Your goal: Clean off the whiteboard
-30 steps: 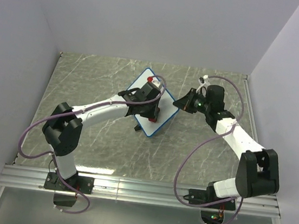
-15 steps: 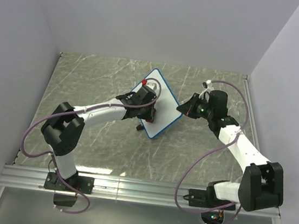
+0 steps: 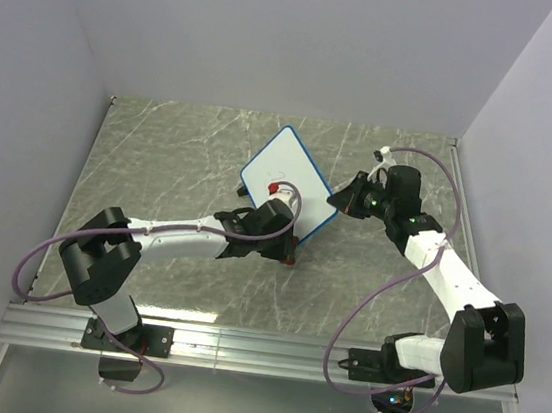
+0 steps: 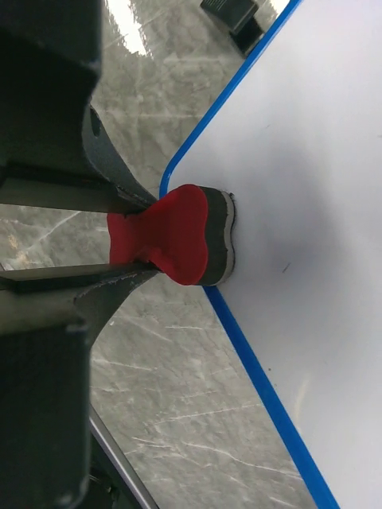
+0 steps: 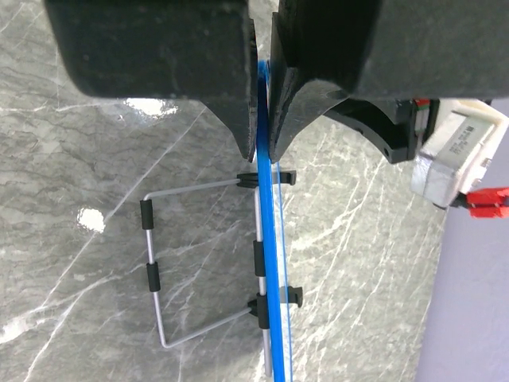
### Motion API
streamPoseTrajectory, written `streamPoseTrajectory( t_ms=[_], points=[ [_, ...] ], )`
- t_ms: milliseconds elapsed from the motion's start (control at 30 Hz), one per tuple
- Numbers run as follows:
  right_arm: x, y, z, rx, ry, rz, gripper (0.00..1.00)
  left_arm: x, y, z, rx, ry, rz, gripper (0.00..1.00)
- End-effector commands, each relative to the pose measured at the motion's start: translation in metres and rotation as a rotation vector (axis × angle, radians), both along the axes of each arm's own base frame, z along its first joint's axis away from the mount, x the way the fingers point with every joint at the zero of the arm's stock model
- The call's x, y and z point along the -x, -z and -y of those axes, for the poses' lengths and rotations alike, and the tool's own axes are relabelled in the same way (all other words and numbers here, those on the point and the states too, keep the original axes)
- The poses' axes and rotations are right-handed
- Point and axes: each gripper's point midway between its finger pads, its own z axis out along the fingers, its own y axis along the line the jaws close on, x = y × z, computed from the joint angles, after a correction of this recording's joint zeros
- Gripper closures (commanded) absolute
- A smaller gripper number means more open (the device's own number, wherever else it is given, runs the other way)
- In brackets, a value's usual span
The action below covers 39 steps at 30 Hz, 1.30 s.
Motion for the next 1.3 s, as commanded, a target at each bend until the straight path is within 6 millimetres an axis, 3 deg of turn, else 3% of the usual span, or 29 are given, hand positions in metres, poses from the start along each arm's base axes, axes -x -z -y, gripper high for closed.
streamPoseTrajectory(
  t_ms=[0, 200, 433, 467, 533, 633, 767, 1000, 1133, 1267],
  points=[
    [0.005, 0.006, 0.001, 0.021, 0.039, -0.078, 1.0, 0.012, -0.008, 0.02, 0.103, 0.029, -0.027, 1.0],
    [0.011, 0.007, 0.003, 0.039, 0.037, -0.081, 1.0, -0.015, -0.013, 0.005, 0.075, -0.028, 0.012, 1.0],
    [0.018, 0.006, 0.003, 0.03, 0.03, -0.075, 1.0, -0.067, -0.019, -0.029, 0.068, -0.103, 0.027, 1.0],
    [0.019, 0.006, 0.003, 0.028, 0.028, -0.076, 1.0, -0.075, -0.026, -0.028, 0.072, -0.095, 0.043, 1.0],
    [0.021, 0.007, 0.003, 0.027, 0.029, -0.075, 1.0, -0.084, -0.022, -0.032, 0.045, -0.101, 0.037, 1.0],
    [0.021, 0.007, 0.005, 0.029, 0.036, -0.07, 1.0, -0.092, -0.031, -0.021, 0.059, -0.066, 0.045, 1.0],
    [0.021, 0.007, 0.005, 0.028, 0.04, -0.068, 1.0, -0.077, -0.03, -0.001, 0.131, -0.005, -0.005, 1.0],
    [0.02, 0.004, 0.004, 0.029, 0.034, -0.059, 1.0, -0.004, -0.039, 0.051, 0.223, 0.172, -0.049, 1.0],
    [0.022, 0.007, 0.004, 0.028, 0.027, -0.06, 1.0, -0.001, -0.048, 0.057, 0.239, 0.185, -0.051, 1.0],
    [0.026, 0.011, 0.005, 0.03, 0.024, -0.065, 1.0, -0.029, -0.072, 0.056, 0.229, 0.151, 0.014, 1.0]
  ],
)
